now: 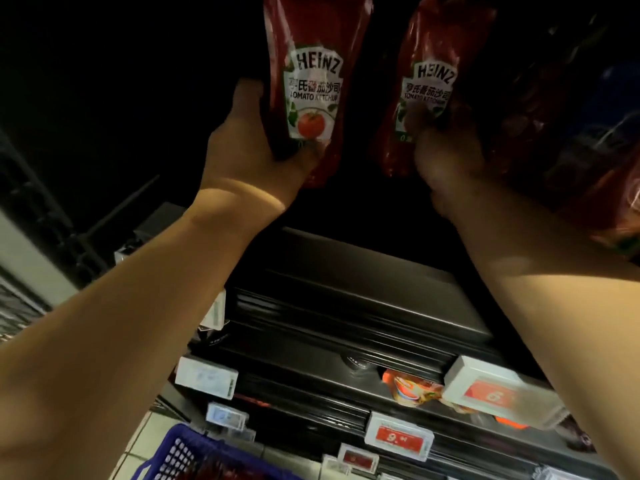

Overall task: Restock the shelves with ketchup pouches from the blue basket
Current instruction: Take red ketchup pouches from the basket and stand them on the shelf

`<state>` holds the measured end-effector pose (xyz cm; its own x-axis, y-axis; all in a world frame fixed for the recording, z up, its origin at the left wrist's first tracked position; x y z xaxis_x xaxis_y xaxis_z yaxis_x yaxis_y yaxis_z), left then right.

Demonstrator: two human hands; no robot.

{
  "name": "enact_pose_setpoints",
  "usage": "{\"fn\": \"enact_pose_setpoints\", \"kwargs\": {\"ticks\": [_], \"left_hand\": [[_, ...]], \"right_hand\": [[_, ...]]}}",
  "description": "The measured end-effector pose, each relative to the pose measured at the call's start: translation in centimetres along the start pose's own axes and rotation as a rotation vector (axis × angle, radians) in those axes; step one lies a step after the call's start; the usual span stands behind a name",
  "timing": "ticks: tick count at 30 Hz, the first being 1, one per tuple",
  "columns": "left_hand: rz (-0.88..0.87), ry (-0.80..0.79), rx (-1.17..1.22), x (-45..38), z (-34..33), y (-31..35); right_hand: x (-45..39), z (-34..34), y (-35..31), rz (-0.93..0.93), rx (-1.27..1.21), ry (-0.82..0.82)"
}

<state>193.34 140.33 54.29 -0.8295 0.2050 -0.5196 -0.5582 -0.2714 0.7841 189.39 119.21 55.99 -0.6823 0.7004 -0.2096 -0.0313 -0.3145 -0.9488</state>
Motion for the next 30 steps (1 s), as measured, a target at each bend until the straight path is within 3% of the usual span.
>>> {"fn": "enact_pose_setpoints", "kwargs": {"ticks": [6, 8, 16, 21, 26, 30], "left_hand": [[-0.006, -0.028, -0.251, -1.1, -1.1, -0.4], [-0.022, -0.037, -0.311, -2.2, -2.0, -0.4], [0.046, -0.143, -0.249, -7.7, -8.0, -0.8], [0.047, -0.155, -0.173, -8.4, -10.8, -1.0], [-0.037, 0.059, -0.133, -7.8, -9.4, -1.1], [-0.064, -0.013, -0.1, -7.4, -9.5, -1.1]], "right_hand": [[-2.6, -3.0, -0.1, -0.061, 0.236, 0.295], [-2.6, -4.2, 0.2, -0.067, 0.338, 0.285], [-4.6, -4.4, 1.6, -0.116, 0.388, 0.472], [-5.3, -3.3, 1.7, -0.131, 0.28, 0.403], [-5.1, -2.7, 1.6, 0.031, 0.339, 0.436], [-5.1, -3.3, 1.5, 0.032, 0.416, 0.427]]}}
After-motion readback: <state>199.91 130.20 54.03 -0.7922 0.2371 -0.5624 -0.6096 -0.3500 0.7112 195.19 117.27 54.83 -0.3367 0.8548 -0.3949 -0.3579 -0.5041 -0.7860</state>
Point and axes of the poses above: each hand's wrist, its own x-axis away from the middle knuckle, its own z-axis out of the back of the hand, y = z × x, the point moved 1 cm from there along -x, towards the middle knuckle, and after that the axes turned 4 degrees about -z, right-handed, at the moved point
